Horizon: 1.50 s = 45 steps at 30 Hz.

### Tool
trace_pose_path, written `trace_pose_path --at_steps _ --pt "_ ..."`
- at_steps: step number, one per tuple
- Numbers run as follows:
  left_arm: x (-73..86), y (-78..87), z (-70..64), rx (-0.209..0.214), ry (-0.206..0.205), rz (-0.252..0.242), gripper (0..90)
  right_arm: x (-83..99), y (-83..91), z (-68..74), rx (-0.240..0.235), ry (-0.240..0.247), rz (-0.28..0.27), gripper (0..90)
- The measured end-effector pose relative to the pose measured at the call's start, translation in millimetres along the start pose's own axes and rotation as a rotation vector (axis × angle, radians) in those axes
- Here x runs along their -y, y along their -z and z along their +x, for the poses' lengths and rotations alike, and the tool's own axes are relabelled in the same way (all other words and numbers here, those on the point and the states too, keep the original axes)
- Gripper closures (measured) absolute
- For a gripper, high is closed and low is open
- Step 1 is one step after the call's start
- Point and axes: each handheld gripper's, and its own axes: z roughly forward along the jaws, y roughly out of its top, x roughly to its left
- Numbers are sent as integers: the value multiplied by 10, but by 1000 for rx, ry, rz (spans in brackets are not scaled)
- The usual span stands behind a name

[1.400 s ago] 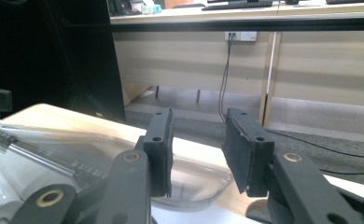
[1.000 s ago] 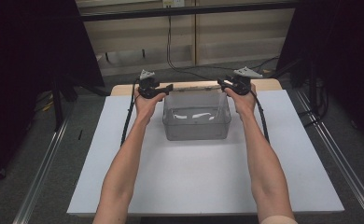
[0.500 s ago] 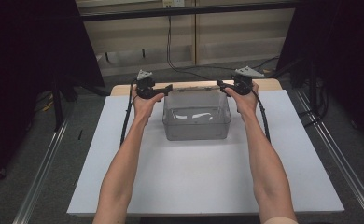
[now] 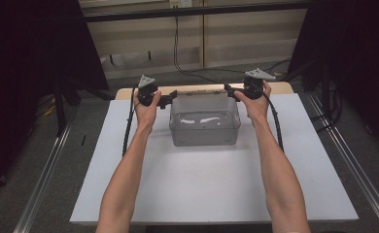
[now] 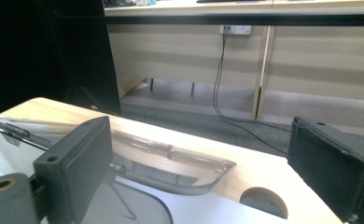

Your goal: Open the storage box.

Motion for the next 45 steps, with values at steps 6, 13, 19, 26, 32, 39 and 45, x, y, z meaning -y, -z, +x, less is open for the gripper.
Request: trace_pose_path --at_steps 6,13,19,26,32,39,45 --pt "31 103 1 0 -12 -25 32 -44 65 36 9 18 -1 35" --pt "54 199 -15 -4 -22 -50 36 -65 145 71 -4 23 -15 27" --pt "39 292 -48 -6 -37 -64 46 -24 189 122 0 16 -24 25" --pt "75 378 -58 -12 -22 -76 54 14 252 161 10 32 -22 22" --pt "99 481 -66 -16 -28 -78 56 23 352 185 14 35 -43 22" --pt "122 623 -131 -37 -50 -91 56 16 513 213 18 26 -75 24" --pt "165 731 -186 -43 -67 -90 56 41 654 237 48 52 -91 6"
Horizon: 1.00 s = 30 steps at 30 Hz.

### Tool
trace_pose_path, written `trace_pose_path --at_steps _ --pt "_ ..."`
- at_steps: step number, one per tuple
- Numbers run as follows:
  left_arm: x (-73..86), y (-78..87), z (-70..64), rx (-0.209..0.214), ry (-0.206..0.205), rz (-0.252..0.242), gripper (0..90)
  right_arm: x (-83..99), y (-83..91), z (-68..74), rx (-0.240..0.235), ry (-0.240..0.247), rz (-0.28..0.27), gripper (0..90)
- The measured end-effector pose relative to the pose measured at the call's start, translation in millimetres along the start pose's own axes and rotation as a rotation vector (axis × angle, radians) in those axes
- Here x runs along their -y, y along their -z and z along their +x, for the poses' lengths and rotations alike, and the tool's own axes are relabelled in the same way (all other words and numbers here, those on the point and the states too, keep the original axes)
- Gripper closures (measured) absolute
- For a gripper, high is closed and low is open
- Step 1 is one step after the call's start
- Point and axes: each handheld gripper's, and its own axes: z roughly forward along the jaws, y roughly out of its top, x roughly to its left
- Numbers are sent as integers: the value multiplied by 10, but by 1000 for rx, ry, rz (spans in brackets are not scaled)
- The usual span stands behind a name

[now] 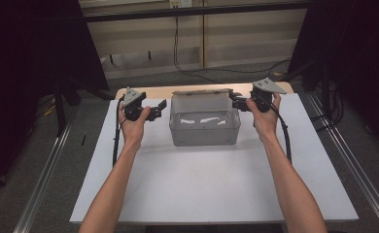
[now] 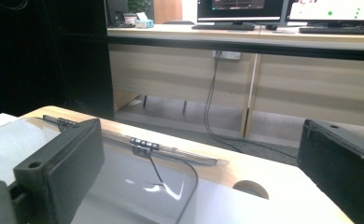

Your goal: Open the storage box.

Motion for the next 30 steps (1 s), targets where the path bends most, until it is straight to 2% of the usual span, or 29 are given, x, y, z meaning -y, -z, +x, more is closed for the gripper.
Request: trace_pose_path --at_steps 4,7,15,19,21,24,26,28,30 --pt "0 49 -38 -12 2 0 56 35 77 -27 11 -3 2 12" --pt "23 89 -84 -21 -31 9 57 67 147 -21 4 -6 -10 12" --pt "103 234 -143 -26 4 -24 56 232 329 -49 26 -5 -16 15" --pt "130 308 -168 -29 -6 -27 56 281 433 -57 52 -7 -21 13" --pt "137 355 -175 -31 1 -40 56 300 493 -53 63 3 -24 6" --pt "161 432 -180 -28 16 -60 56 338 578 -51 68 13 -21 1" --pt "187 467 -171 -40 9 -55 56 355 629 -57 68 9 -24 1" --pt "215 507 -159 -49 19 -58 57 365 671 -59 74 18 -22 0" --pt "236 551 -159 -44 18 -59 56 368 717 -55 69 20 -23 0"
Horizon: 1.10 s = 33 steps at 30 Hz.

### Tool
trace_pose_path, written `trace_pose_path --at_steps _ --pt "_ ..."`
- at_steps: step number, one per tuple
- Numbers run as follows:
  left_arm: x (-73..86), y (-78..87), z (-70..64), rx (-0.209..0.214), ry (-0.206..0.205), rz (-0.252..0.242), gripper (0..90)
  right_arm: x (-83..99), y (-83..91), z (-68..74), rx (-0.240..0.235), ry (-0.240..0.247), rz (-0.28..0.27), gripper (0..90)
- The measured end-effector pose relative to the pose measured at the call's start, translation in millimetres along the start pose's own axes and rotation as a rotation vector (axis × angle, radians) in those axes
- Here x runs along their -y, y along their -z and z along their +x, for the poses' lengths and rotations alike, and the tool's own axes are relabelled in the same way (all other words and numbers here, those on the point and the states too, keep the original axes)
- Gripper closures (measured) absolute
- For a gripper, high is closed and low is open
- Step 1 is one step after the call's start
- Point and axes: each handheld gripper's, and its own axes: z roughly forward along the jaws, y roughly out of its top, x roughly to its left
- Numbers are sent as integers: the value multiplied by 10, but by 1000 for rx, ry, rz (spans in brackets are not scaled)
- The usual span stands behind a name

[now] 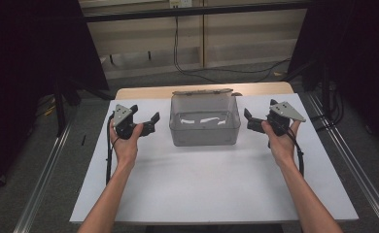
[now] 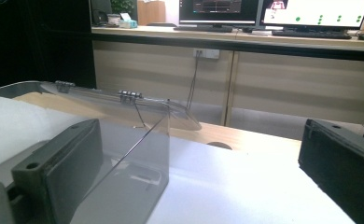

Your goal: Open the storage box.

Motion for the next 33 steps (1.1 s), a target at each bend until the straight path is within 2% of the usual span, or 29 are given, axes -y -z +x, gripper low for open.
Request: trace_pose_path --at_steps 3,5,9,13,18,21,25,31,33 --pt "19 77 -18 -4 -12 0 56 2 68 -3 0 14 -3 0" --pt "30 140 -16 -1 -21 -3 56 8 114 -11 -7 1 -4 0" --pt "61 261 -30 -11 -7 -14 56 26 208 -5 -16 1 -6 0" --pt "153 383 -28 -12 11 -3 56 66 302 18 -23 8 -7 0" --pt "265 521 -56 -15 10 12 57 160 420 43 -21 28 10 0" --pt "311 611 -74 -21 -10 22 56 177 482 39 -21 22 7 0" --pt "365 741 -90 -17 2 8 56 179 581 50 -25 34 11 0" --pt "427 888 -175 -8 -19 4 54 202 734 40 -18 41 15 0" --pt "455 941 -192 -18 -26 1 51 224 777 27 -17 37 16 0"
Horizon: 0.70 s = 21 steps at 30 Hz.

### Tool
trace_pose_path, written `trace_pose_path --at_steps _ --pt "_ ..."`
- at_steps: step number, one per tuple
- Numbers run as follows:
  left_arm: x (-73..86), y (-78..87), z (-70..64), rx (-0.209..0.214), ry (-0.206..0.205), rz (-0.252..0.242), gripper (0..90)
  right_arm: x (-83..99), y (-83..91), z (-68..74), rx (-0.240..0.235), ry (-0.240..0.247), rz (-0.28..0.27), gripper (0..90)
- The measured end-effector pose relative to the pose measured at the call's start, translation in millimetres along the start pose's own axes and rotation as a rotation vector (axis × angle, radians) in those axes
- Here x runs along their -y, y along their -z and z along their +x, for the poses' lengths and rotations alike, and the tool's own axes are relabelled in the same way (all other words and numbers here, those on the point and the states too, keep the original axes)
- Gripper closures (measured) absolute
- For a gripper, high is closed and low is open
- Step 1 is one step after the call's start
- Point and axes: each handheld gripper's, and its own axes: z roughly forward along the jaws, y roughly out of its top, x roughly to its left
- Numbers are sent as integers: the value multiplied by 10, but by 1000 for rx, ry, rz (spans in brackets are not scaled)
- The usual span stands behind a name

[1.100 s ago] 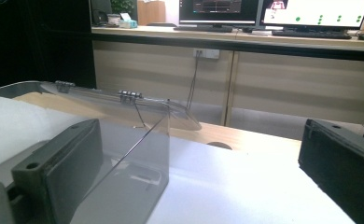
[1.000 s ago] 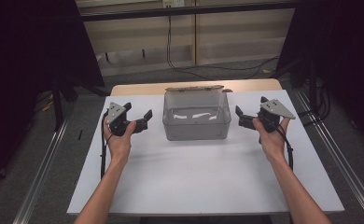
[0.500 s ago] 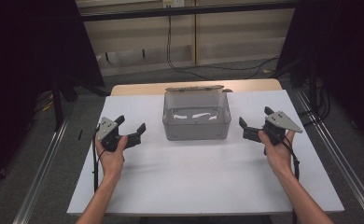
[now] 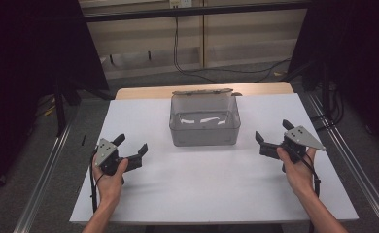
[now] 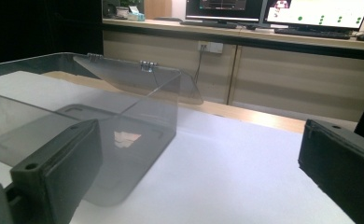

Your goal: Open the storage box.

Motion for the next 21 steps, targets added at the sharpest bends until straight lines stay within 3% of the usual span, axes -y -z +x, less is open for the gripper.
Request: trace_pose_path --at_steps 5,8,17,21 --pt "48 103 -9 -27 34 -1 51 44 127 -3 11 -3 5 0" --pt "67 153 -29 -41 24 -5 47 68 199 10 8 -5 6 0" --pt "150 350 -59 -19 27 -7 47 109 378 29 19 9 3 0" --pt "174 440 -67 -36 8 4 35 137 462 34 28 10 7 0"
